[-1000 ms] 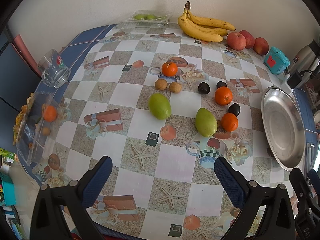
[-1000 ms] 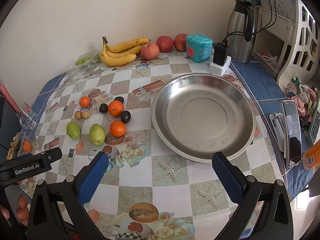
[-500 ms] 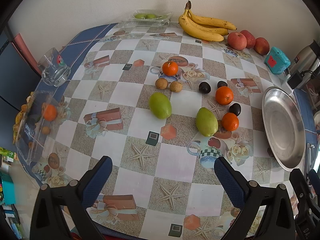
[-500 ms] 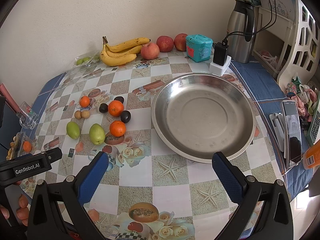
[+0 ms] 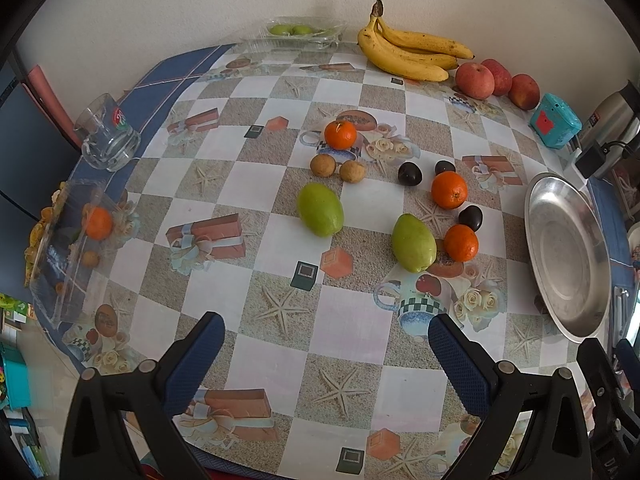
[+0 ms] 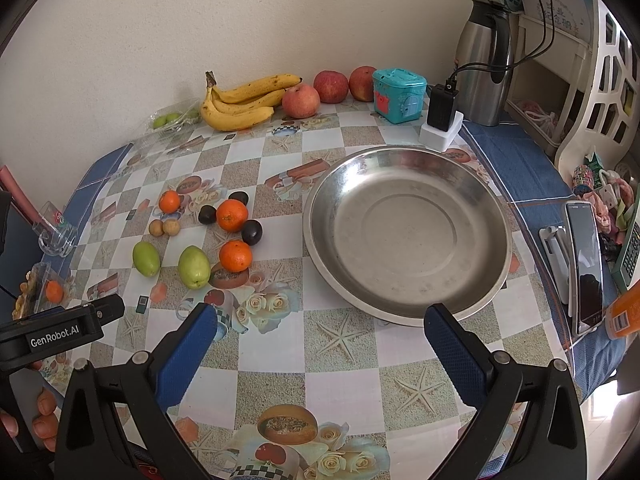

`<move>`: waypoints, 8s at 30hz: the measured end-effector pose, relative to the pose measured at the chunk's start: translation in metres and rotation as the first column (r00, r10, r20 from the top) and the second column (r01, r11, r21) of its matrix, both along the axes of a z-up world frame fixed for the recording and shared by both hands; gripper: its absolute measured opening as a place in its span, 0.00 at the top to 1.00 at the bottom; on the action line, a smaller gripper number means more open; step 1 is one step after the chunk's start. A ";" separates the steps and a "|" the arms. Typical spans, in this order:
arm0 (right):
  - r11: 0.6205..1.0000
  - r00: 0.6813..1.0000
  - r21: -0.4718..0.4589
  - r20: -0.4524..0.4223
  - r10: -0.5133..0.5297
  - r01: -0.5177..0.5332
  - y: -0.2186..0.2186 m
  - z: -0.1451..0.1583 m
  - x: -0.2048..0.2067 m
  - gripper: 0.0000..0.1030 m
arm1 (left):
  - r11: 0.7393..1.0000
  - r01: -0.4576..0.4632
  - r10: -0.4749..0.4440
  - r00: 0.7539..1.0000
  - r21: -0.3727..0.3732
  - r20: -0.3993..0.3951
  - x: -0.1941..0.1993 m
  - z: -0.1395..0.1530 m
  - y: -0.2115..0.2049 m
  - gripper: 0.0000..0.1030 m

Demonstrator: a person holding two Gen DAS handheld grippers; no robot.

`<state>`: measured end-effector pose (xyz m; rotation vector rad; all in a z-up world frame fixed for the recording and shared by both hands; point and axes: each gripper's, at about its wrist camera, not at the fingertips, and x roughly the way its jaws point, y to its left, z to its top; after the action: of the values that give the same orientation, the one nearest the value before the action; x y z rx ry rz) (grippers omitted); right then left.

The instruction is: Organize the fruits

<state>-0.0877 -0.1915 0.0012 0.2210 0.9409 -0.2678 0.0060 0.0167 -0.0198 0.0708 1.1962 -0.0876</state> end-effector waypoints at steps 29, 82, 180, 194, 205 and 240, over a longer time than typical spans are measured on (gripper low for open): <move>0.970 0.966 0.086 -0.109 0.235 -0.226 0.043 -0.049 0.099 0.00 | 0.988 -0.156 0.154 0.985 -0.022 -0.073 0.085 -0.029 0.026 0.00; 0.959 0.951 0.175 -0.178 0.253 -0.223 0.044 -0.092 0.144 0.63 | 0.968 -0.214 0.181 0.957 -0.128 -0.227 0.123 -0.078 0.016 0.59; 0.981 0.983 0.153 -0.118 0.140 -0.122 0.011 -0.069 0.142 0.05 | 0.984 -0.176 0.172 0.979 -0.028 -0.110 0.115 -0.041 0.011 0.00; 0.981 0.972 0.084 -0.147 0.184 -0.173 0.020 -0.083 0.151 0.28 | 0.987 -0.118 0.100 0.982 -0.105 -0.163 0.112 -0.053 -0.015 0.02; 0.980 0.964 0.063 -0.182 0.196 -0.187 0.022 -0.094 0.154 0.54 | 0.982 -0.090 0.052 0.974 -0.169 -0.221 0.106 -0.061 -0.034 0.25; 0.981 0.974 0.125 -0.155 0.166 -0.147 0.008 -0.089 0.151 0.65 | 0.913 -0.229 0.127 0.946 -0.339 -0.298 0.102 -0.065 -0.018 0.61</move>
<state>0.0634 -0.1839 -0.0880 0.2296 1.1330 -0.0877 0.1077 -0.0010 -0.0849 -0.3959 1.4354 -0.1635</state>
